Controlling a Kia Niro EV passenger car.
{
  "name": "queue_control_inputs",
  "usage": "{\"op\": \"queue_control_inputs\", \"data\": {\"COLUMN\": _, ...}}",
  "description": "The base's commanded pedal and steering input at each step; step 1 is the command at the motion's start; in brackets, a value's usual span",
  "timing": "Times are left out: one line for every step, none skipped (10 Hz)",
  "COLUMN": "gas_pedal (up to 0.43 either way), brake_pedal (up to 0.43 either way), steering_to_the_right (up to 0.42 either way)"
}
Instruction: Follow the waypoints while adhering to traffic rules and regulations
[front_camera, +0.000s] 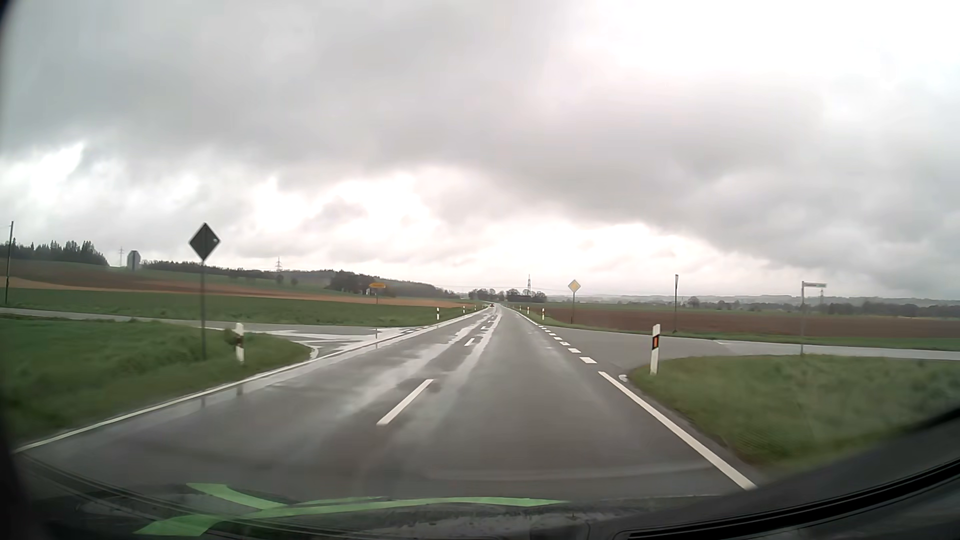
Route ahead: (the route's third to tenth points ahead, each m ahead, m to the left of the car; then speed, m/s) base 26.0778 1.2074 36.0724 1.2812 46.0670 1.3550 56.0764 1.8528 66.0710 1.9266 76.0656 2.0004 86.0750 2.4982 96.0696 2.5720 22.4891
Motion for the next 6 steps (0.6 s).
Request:
{"op": "queue_control_inputs", "data": {"gas_pedal": 0.118, "brake_pedal": 0.000, "steering_to_the_right": 0.000}}
{"op": "queue_control_inputs", "data": {"gas_pedal": 0.118, "brake_pedal": 0.000, "steering_to_the_right": 0.000}}
{"op": "queue_control_inputs", "data": {"gas_pedal": 0.130, "brake_pedal": 0.000, "steering_to_the_right": 0.000}}
{"op": "queue_control_inputs", "data": {"gas_pedal": 0.138, "brake_pedal": 0.000, "steering_to_the_right": -0.001}}
{"op": "queue_control_inputs", "data": {"gas_pedal": 0.150, "brake_pedal": 0.000, "steering_to_the_right": -0.001}}
{"op": "queue_control_inputs", "data": {"gas_pedal": 0.157, "brake_pedal": 0.000, "steering_to_the_right": -0.001}}
